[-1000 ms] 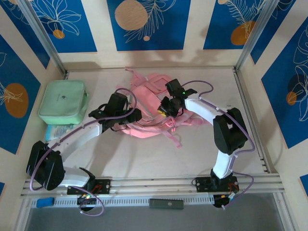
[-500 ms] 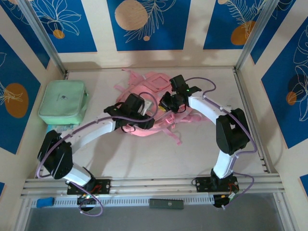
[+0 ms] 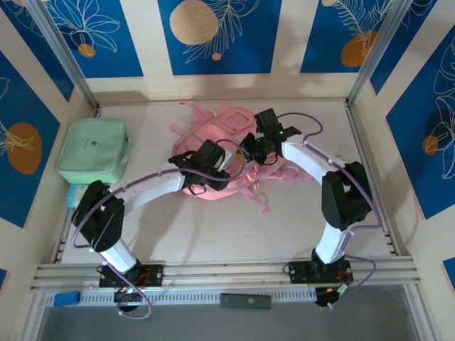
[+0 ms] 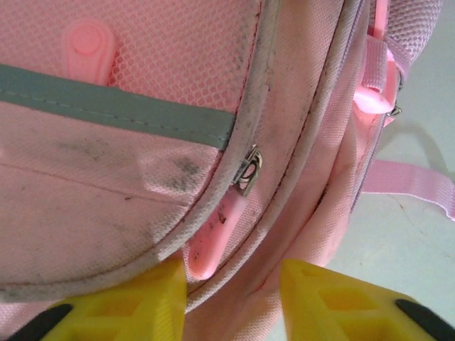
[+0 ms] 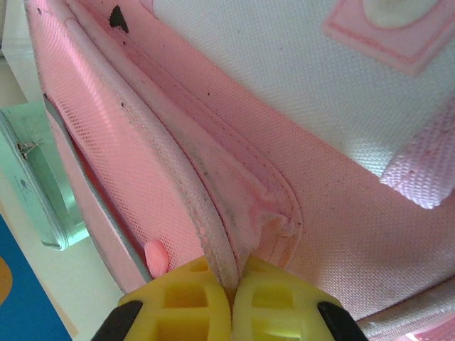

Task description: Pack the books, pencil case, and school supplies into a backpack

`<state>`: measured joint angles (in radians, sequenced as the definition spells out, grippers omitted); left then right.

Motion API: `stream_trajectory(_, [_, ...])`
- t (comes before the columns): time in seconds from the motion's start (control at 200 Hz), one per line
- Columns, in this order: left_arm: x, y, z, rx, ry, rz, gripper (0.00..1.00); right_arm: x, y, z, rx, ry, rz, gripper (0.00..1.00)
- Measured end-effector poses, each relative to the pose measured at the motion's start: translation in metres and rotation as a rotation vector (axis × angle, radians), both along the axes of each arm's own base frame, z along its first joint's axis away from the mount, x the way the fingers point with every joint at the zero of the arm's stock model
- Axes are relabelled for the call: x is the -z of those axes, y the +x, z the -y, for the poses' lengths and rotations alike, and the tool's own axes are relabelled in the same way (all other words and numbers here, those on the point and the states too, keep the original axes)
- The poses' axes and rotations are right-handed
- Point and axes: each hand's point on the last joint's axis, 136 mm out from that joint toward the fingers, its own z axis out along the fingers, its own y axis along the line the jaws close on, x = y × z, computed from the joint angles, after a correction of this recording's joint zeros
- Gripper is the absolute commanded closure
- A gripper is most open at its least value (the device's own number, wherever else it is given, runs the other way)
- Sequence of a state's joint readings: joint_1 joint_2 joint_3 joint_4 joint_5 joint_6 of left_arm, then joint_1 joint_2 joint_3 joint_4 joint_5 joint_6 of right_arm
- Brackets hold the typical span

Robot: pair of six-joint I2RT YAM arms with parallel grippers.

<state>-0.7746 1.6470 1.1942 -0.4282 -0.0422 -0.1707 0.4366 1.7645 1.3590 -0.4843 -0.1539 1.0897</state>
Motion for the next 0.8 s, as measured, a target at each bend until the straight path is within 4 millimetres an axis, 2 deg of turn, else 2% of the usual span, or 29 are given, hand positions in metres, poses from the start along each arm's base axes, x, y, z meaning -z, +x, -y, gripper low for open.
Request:
stream_trajectory(0.07, [0.002,0.004,0.000,0.002,0.018,0.011,0.78,0.000,0.001,0.002,0.005,0.000,0.000,1.00])
stream_trajectory(0.245, [0.003,0.013,-0.003,0.001,0.063,0.056,0.89,0.000,0.004,0.005,0.014,-0.007,0.004,1.00])
stream_trajectory(0.335, [0.000,0.014,-0.003,0.017,0.065,0.074,1.00,0.000,0.004,0.006,0.012,-0.008,0.008,1.00])
stream_trajectory(0.5, [-0.012,0.011,-0.002,0.052,0.047,0.101,1.00,-0.008,0.008,0.002,-0.006,0.000,0.016,1.00])
stream_trajectory(0.65, [-0.021,0.002,0.006,0.094,-0.009,0.082,1.00,-0.017,0.017,-0.012,-0.072,-0.012,0.029,1.00])
stream_trajectory(0.8, [-0.019,-0.004,0.005,0.099,-0.010,0.058,1.00,-0.020,0.024,-0.024,-0.145,-0.004,0.030,1.00])
